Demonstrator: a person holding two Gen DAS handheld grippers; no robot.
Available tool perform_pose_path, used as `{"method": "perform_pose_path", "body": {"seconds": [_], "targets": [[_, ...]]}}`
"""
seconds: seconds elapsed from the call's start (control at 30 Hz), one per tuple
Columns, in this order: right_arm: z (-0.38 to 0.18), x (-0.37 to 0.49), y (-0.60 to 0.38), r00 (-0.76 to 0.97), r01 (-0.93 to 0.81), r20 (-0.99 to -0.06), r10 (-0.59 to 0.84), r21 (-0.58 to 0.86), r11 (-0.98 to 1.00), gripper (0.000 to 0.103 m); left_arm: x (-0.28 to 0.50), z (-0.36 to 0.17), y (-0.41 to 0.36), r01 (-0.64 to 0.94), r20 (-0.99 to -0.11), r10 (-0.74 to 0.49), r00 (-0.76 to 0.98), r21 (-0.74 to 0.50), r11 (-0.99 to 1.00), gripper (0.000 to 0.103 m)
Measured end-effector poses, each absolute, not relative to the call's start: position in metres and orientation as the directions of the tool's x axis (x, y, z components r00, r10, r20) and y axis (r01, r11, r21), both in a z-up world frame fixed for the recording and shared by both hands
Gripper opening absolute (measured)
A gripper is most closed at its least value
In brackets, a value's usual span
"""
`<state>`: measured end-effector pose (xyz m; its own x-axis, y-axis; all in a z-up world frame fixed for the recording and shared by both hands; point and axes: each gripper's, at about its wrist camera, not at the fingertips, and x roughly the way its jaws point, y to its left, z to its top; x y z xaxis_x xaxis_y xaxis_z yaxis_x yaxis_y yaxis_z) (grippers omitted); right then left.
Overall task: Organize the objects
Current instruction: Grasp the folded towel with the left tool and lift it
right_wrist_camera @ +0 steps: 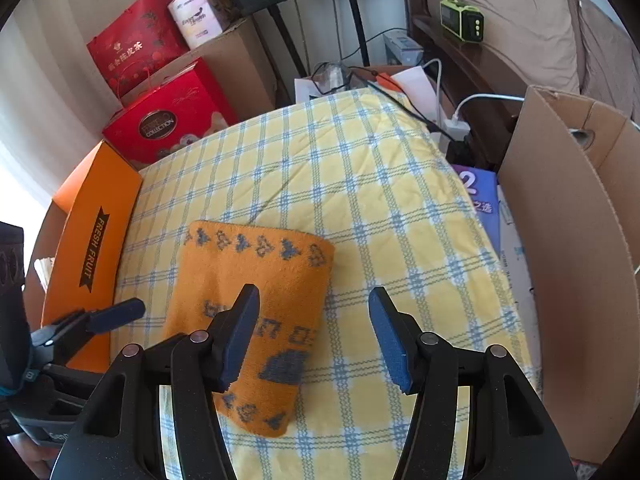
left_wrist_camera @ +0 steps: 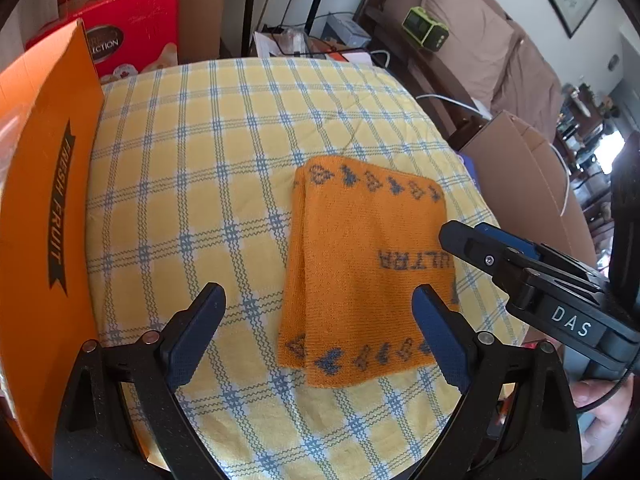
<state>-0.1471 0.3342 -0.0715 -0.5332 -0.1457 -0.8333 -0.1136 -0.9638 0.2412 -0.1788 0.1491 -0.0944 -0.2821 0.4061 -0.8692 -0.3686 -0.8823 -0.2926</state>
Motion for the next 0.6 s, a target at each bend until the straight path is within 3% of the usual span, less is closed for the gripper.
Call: {"method": "perform_pose_path", "body": {"seconds": [0.1,0.17,0.3,0.4,0.47,0.57,0.6], "targets": [[-0.079,-0.15,0.333,-0.518,-0.114,-0.839,-0.17,0.264,-0.958,0.058,-0.179,-0.099,0.147,-0.365,-0.864,0.427,-0.267,-0.319,-0.874,0.089],[-0.084,-0.151,0.332,-0.503,-0.114,-0.845,-0.182,0.274,-0.955,0.055,-0.18,-0.102,0.147,-0.361,-0.865,0.429,-0.261,-0.325,-0.874,0.076],[-0.09,-0.15,0.33,-0.489,-0.106,-0.847,-0.211,0.297,-0.949,0.039,-0.181,-0.105,0.149,-0.361,-0.86,0.445,-0.249,-0.344,-0.867,0.071],[-0.091,-0.151,0.327,-0.485,-0.097,-0.845,-0.225,0.307,-0.947,0.025,-0.182,-0.105,0.153,-0.37,-0.861,0.455,-0.229,-0.355,-0.858,0.047],[-0.088,-0.151,0.325,-0.493,-0.089,-0.841,-0.225,0.306,-0.948,0.018,-0.182,-0.103,0.155,-0.376,-0.866,0.443,-0.232,-0.34,-0.862,0.038],[-0.084,-0.151,0.322,-0.503,-0.081,-0.834,-0.224,0.304,-0.949,0.013,-0.18,-0.098,0.156,-0.379,-0.859,0.45,-0.246,-0.342,-0.86,0.023],[-0.082,-0.15,0.321,-0.508,-0.079,-0.831,-0.225,0.306,-0.949,0.013,-0.179,-0.096,0.157,-0.38,-0.856,0.453,-0.25,-0.344,-0.859,0.022]]}}
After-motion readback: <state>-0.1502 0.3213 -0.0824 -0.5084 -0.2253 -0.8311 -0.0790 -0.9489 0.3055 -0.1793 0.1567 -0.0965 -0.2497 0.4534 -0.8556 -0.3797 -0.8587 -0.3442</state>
